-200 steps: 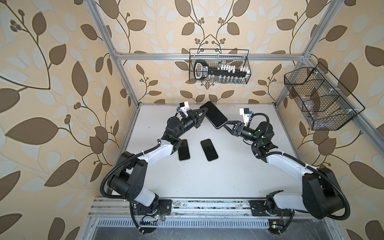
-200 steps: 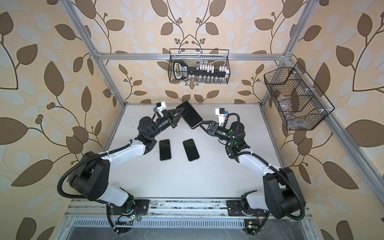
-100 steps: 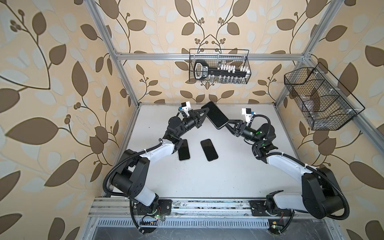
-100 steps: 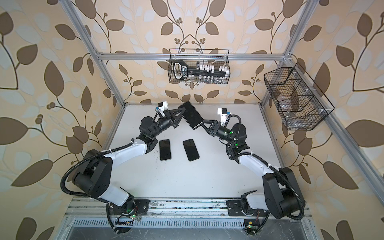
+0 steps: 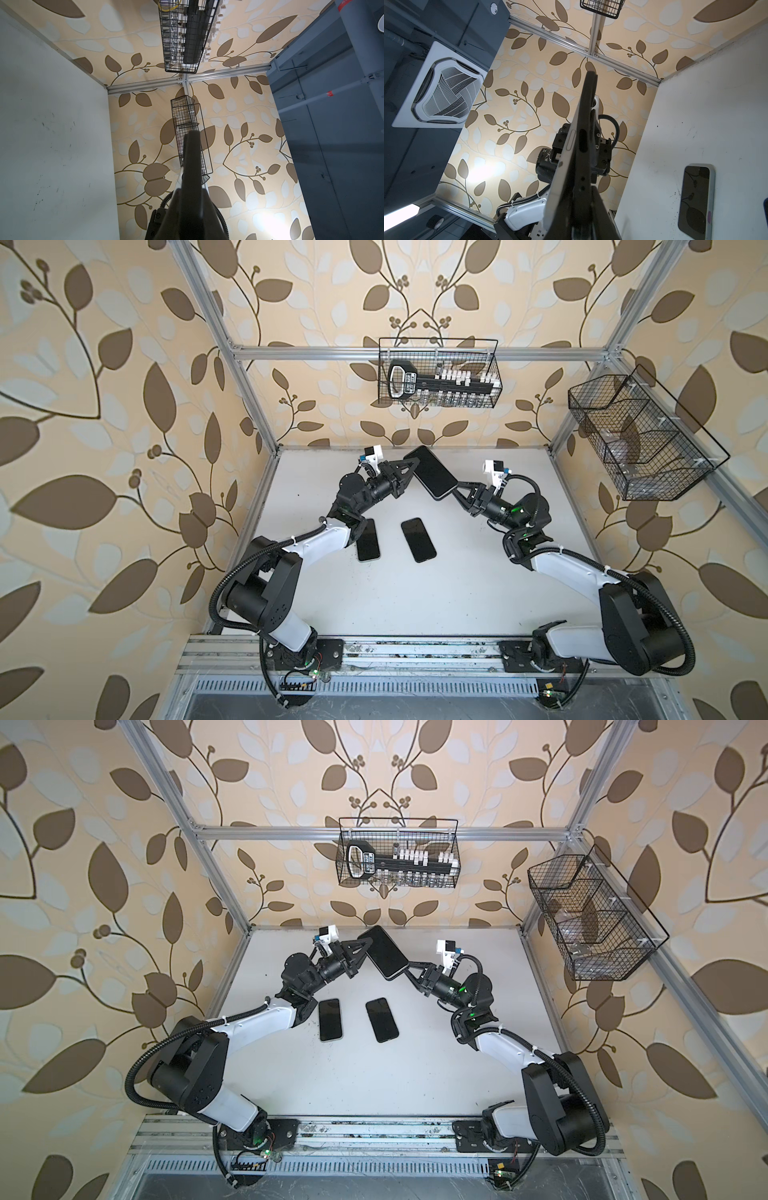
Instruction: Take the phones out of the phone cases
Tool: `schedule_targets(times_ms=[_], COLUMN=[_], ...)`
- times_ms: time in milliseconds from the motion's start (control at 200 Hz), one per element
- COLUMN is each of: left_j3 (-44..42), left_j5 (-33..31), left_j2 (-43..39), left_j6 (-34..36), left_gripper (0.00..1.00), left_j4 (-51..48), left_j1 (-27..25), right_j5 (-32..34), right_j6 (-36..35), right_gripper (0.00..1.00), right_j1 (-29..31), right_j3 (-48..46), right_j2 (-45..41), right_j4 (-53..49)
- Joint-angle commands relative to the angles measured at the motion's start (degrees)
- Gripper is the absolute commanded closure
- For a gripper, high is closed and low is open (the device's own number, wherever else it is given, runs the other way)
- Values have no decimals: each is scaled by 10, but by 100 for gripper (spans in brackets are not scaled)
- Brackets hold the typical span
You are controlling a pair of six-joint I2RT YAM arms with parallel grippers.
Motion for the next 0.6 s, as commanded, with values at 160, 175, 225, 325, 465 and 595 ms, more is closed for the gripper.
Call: schedule_targets(times_ms=[160,175,225,325,465,595], left_j3=[6,6,6,5,3,3], left_j5=[1,1,1,-1,-5,-11], left_j2=[-12,-13,-17,-24,-34,-45], left_j6=[28,30,33,39,51,68], left_gripper=[69,69,66,61,53,40], left_j4=[8,5,-1,-12,-37,-66], left_j1=[-6,-6,-5,-6,-6,-6], right_j5=[34,35,36,41,49,59], right_j6=[50,53,61,74,79,80], right_gripper=[91,91,92,92,93,94], right_j1=[1,1,1,1,1,0], right_j3=[-19,-20,-22,-26,-31,-37], right_j2=[8,10,15,22,26,26], right_j4=[100,104,115,134,141,143])
